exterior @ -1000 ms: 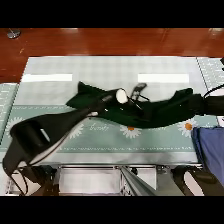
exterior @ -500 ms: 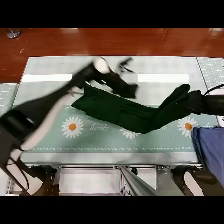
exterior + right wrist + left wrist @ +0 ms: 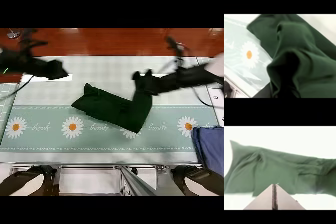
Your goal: Fold the shirts.
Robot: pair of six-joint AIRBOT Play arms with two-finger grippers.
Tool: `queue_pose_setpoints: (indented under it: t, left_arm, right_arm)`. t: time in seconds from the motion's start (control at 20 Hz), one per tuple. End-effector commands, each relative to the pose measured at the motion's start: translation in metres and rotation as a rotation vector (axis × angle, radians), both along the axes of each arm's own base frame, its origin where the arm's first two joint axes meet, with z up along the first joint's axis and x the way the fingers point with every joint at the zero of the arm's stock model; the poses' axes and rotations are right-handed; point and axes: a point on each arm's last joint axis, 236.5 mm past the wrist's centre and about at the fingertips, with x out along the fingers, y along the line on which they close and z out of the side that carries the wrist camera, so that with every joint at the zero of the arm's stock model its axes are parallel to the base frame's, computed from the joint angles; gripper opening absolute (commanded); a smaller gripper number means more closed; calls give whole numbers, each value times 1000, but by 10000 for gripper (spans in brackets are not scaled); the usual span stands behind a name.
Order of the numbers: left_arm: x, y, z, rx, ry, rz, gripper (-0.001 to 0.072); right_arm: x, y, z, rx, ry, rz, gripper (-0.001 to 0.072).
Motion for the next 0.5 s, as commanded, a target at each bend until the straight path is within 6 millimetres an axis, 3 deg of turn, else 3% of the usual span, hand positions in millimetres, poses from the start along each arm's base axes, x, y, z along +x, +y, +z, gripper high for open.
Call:
queue_pose_setpoints:
  t: [0.0, 0.15, 0.3, 0.35, 0.4, 0.45]
  left_arm:
    - [-71, 30, -28, 33, -58, 78, 15]
    - [-119, 29, -74, -7, 34, 138, 16]
    - [-131, 18, -97, -89, 65, 173, 15]
    - [-128, 18, -102, -110, 64, 194, 15]
    - [-123, 19, -106, -116, 56, 217, 15]
    - [-117, 22, -109, -116, 47, 234, 15]
  right_arm:
    - [37, 90, -40, -3, 25, 121, 32]
    - [63, 147, -79, -7, 81, 169, 32]
    - [77, 190, -111, 6, 129, 177, 33]
    - [78, 201, -118, 26, 148, 178, 180]
    - [73, 212, -120, 68, 185, 186, 436]
    - [68, 219, -114, 119, 202, 210, 644]
